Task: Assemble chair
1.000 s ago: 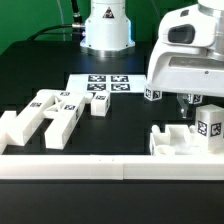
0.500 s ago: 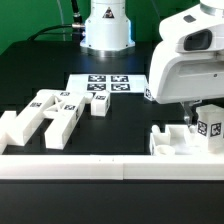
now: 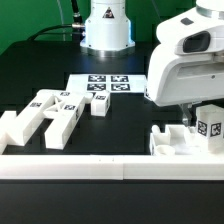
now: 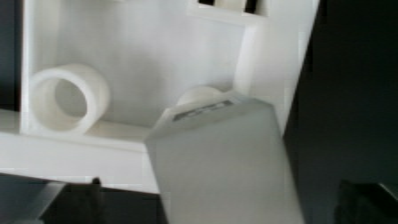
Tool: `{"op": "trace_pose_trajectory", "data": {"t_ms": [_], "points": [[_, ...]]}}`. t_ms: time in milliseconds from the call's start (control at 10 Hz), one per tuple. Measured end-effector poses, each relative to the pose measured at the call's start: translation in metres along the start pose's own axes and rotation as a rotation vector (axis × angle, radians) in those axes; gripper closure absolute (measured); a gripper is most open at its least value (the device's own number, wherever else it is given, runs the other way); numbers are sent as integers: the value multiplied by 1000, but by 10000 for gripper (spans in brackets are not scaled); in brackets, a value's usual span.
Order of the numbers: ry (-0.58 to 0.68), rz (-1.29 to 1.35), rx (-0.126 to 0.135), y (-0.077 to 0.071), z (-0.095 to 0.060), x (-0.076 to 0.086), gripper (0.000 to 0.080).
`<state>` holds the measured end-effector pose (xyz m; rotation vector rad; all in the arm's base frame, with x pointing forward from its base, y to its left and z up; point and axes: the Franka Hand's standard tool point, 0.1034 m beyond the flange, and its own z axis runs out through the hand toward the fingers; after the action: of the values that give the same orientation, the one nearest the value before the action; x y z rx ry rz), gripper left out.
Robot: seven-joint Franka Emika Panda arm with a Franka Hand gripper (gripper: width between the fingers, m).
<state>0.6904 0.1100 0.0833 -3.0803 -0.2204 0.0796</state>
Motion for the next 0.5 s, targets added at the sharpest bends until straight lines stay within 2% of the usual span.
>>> {"op": "trace_pose_trajectory", "data": {"t_ms": [100,300,400,500], "points": [[1,-2,0,3,0,0,150],[6,0,-1,4,3,-1,426],[6,-1,-1,3,4,-1,426],[6,6,0,2,4,-1,510]]}}
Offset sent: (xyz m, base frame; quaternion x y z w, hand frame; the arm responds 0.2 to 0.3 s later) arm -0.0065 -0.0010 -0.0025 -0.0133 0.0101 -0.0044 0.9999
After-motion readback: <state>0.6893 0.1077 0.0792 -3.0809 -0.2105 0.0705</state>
